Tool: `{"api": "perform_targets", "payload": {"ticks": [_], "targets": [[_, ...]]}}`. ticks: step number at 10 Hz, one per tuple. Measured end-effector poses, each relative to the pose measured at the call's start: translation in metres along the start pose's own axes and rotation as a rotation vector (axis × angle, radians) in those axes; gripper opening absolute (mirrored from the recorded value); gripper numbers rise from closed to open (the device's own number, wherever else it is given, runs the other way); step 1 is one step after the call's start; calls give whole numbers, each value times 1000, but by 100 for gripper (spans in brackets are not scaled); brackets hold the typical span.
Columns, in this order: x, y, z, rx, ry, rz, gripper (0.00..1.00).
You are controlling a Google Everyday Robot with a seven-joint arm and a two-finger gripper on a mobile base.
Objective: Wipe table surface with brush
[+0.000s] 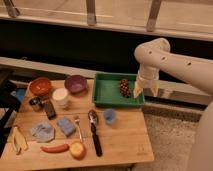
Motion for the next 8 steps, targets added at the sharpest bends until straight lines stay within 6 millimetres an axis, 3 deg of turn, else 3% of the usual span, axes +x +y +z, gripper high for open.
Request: {"api": "perform_targets", "payload": {"ticks": [5,8], "targets": [[1,10,0,-19,-3,-46,65],[11,73,-3,-54,-9,-169,65]]}}
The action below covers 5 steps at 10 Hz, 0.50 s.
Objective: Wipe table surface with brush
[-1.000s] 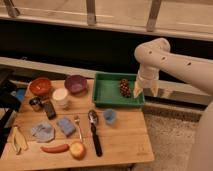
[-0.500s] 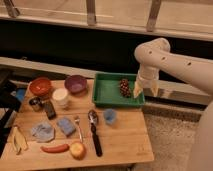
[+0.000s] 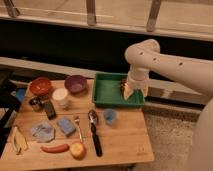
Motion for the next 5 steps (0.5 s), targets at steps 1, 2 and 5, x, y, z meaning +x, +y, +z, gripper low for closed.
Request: {"api": "perform_targets", "payload": {"ticks": [1,2,5], "targets": [[5,28,-1,2,-12,-46,65],[12,50,-2,3,-21,-81,65],[27,126,-7,-29,-47,-178,65]]}}
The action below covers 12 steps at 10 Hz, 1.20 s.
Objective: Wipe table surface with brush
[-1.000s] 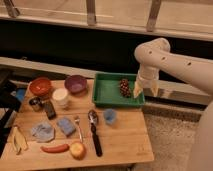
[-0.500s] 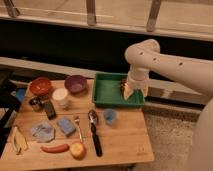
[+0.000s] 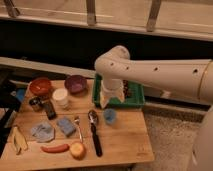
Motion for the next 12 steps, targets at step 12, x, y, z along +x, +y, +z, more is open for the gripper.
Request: {"api": "perform_targets", "payload": {"ticks": [12], "targets": [[9,111,35,-68,38,-100,65]]}}
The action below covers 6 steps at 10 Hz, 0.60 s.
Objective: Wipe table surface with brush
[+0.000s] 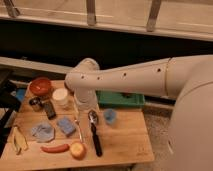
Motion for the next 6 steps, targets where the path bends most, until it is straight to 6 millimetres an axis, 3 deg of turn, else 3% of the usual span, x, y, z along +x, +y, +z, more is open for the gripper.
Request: {"api": "perform_targets", "payload": {"ticks": [4,6], "targets": [[-1,13,24,4,36,-19,65],[-9,5,41,-5,55,-1,65]]}}
